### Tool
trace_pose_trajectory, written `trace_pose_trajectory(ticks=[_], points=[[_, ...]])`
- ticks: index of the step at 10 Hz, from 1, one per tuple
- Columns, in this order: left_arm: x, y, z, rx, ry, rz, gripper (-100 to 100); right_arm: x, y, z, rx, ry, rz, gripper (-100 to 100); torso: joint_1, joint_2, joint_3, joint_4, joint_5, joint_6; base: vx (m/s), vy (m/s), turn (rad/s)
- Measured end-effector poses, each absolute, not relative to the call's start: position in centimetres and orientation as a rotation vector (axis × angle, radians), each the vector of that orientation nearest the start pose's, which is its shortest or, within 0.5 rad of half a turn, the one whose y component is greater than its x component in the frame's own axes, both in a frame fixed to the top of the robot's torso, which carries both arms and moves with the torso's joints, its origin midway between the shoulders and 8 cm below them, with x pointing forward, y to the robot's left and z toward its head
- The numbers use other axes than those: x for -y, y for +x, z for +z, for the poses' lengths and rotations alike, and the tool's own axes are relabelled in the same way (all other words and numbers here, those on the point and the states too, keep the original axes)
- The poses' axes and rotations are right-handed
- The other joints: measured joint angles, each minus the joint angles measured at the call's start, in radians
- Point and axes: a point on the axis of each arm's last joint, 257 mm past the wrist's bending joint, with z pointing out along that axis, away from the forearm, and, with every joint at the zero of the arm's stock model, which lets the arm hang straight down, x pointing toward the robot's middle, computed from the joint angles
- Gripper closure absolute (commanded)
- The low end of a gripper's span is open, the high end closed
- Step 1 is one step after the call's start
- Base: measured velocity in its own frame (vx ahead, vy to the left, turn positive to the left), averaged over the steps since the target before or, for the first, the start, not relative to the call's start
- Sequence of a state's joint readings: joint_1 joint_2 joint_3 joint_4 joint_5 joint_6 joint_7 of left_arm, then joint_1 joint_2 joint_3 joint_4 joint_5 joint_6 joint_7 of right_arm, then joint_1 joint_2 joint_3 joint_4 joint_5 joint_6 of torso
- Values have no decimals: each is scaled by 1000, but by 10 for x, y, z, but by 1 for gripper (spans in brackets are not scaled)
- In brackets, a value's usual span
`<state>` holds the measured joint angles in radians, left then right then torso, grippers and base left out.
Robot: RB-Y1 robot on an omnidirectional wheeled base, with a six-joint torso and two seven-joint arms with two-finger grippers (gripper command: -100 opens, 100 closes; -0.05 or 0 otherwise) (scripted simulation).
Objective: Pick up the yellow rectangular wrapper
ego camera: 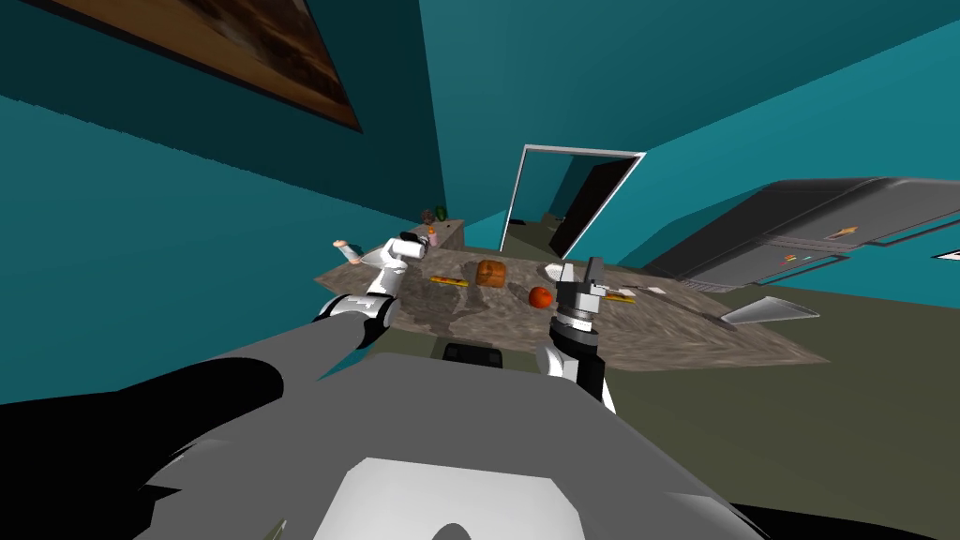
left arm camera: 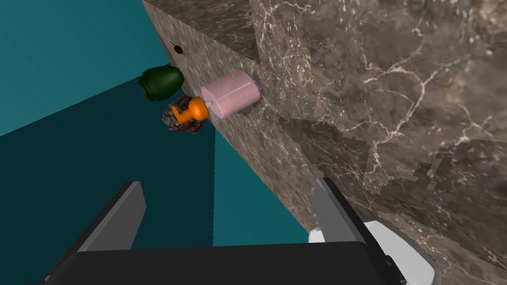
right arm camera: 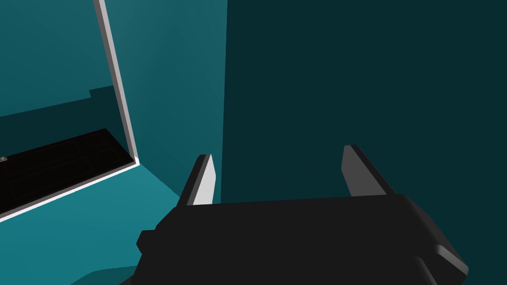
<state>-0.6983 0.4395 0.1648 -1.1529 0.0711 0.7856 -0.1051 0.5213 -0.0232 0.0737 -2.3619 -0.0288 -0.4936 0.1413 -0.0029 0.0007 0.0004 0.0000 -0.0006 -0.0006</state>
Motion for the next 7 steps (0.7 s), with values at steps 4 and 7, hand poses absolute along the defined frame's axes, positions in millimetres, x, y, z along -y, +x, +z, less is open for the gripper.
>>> trace_pose_trajectory(ticks=[4,7], points=[[-430,663,-179,-1584,-1524,-484,-100,256,329,52,-608,574,1270,0,-1,-1,0,0,0,0,2,-54,-24],[-438,652,-195,-1629,-1608,-425,-100,256,329,52,-608,574,1270,0,0,0,0,0,0,0,-2,-34,-27]])
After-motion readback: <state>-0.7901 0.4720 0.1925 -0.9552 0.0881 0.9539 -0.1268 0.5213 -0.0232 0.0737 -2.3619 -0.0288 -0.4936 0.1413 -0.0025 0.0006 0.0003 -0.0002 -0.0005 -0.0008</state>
